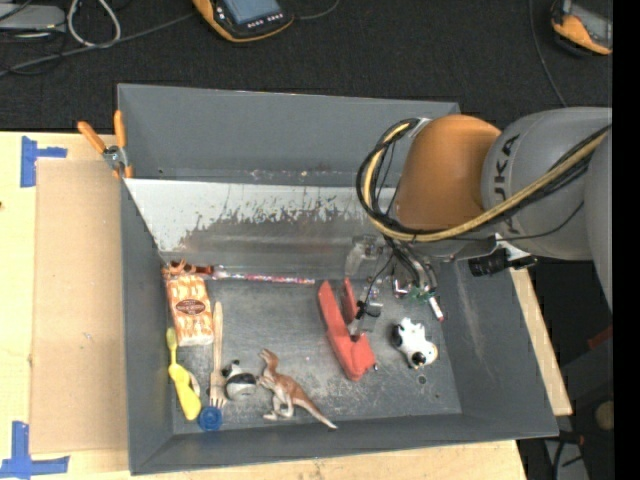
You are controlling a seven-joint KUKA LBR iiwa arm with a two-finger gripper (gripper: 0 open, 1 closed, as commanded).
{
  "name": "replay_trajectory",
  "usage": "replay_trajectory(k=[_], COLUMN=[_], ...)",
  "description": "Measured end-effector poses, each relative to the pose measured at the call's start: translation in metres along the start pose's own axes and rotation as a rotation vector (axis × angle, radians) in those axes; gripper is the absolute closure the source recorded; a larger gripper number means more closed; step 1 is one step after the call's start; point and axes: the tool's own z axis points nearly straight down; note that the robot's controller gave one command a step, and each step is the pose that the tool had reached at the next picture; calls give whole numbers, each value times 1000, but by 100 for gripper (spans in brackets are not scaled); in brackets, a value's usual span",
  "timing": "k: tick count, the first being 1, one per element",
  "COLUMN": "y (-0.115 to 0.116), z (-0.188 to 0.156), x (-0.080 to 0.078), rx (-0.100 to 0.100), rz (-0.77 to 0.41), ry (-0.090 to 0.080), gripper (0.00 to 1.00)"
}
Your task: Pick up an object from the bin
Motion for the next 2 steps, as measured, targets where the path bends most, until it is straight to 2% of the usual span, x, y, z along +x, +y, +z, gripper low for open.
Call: replay_trajectory(k=[1, 2], y=[-20, -20], z=[32, 32], x=[23, 23], rx=[-2, -3], rz=[37, 37], ry=[7, 7], gripper=[100, 0])
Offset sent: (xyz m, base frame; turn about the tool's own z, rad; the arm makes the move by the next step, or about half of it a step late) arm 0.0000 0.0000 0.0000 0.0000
